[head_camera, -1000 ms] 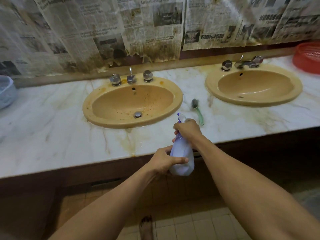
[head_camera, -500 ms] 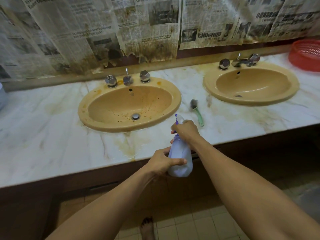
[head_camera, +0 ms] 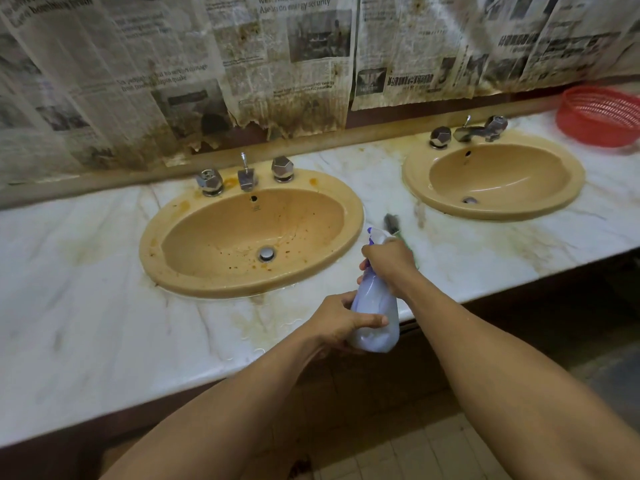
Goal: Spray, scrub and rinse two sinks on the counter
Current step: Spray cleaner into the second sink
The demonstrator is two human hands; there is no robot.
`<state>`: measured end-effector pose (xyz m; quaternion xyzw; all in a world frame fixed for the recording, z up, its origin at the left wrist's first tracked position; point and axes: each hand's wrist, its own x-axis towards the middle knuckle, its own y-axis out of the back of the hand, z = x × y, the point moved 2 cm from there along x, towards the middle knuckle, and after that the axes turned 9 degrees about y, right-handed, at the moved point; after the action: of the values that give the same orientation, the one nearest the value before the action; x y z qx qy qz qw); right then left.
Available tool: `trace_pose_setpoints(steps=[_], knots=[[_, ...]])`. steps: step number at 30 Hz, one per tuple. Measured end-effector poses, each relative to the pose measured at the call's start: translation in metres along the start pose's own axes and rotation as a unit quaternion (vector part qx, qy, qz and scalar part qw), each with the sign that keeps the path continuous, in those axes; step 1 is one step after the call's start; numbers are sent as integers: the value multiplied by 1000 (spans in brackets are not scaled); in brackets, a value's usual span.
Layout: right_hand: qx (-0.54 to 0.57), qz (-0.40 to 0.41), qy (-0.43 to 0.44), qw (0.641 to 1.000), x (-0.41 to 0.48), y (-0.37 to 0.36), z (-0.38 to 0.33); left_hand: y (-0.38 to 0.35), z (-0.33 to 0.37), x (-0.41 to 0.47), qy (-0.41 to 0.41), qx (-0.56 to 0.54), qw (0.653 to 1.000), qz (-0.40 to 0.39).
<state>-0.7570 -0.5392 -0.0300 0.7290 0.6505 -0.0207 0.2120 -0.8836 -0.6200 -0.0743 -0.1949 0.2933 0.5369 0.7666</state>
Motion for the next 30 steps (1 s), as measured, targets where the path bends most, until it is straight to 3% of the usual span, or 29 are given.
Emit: trace_pose_setpoints(steps=[3, 7, 13, 21, 30], knots=[[-6, 31, 0, 1000, 8, -2, -7, 11, 10, 8, 8, 3, 1000, -19], [25, 2, -2, 1000, 25, -6, -15, 22, 22, 19, 26, -19, 999, -34], [-33, 23, 5, 999, 68, -5, -24, 30, 46, 40, 28, -31, 999, -34], [-35, -50, -25, 998, 132, 9, -21, 20, 84, 70, 44, -60, 997, -22], [-62, -97, 1, 993, 165, 3, -56, 22, 112, 93, 45, -96, 994, 38]])
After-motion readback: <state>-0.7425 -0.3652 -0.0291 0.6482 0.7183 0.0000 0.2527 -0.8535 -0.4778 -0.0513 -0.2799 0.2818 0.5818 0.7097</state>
